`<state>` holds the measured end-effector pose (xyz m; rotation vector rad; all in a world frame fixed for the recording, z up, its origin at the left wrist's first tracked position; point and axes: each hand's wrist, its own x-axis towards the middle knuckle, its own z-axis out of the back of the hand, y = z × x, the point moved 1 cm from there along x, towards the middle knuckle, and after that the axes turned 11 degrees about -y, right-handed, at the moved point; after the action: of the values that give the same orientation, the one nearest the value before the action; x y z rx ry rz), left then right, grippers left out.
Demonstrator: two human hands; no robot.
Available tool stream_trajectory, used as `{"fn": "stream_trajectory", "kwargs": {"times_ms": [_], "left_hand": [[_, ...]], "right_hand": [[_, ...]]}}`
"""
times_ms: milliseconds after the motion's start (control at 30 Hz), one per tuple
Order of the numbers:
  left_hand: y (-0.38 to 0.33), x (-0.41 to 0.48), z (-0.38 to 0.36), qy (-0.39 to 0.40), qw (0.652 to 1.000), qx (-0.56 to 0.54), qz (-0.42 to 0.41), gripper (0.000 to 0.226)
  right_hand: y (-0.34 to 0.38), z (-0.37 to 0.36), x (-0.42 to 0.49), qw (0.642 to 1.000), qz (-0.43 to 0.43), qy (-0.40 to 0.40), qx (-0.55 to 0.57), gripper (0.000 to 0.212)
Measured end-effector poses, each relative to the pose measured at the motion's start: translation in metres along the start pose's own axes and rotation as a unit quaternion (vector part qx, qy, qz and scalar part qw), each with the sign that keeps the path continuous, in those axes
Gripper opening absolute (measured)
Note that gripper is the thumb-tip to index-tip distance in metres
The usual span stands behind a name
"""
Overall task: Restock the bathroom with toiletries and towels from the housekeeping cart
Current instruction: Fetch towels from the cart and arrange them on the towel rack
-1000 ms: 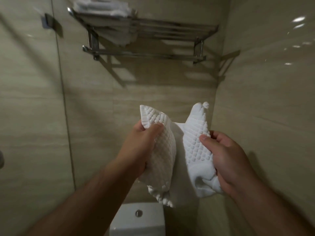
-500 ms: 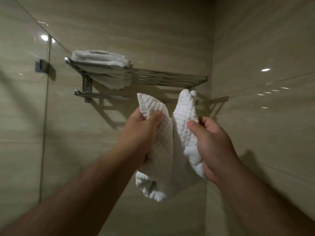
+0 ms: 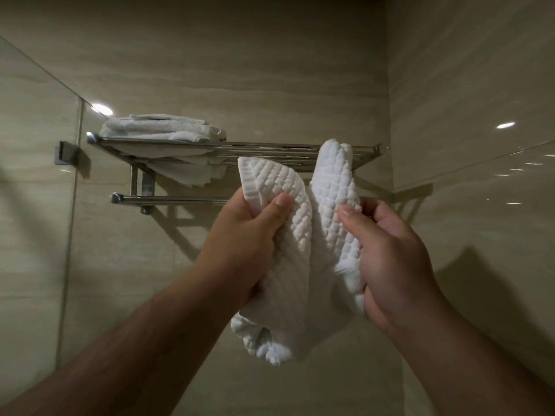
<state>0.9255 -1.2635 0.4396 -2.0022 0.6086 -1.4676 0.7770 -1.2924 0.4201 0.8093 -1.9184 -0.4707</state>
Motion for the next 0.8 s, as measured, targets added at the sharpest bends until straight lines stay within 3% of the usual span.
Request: {"fn": "stream_trajectory", "kwargs": {"times_ms": [400,800], "left_hand": [[0.054,0.036,-0.028,-0.045,0.997,0.03,-0.06,0.018],[0.014,0.058,-0.036,-0.034,0.994,0.033,-0.094,0.019]], "right_hand": [[-0.065,0.007,0.065,0.996,0.031,0.078,0.007,0.021],[-0.035,-0.019,0.086,0.994,0.078,0.075,0.027,0.028]]}}
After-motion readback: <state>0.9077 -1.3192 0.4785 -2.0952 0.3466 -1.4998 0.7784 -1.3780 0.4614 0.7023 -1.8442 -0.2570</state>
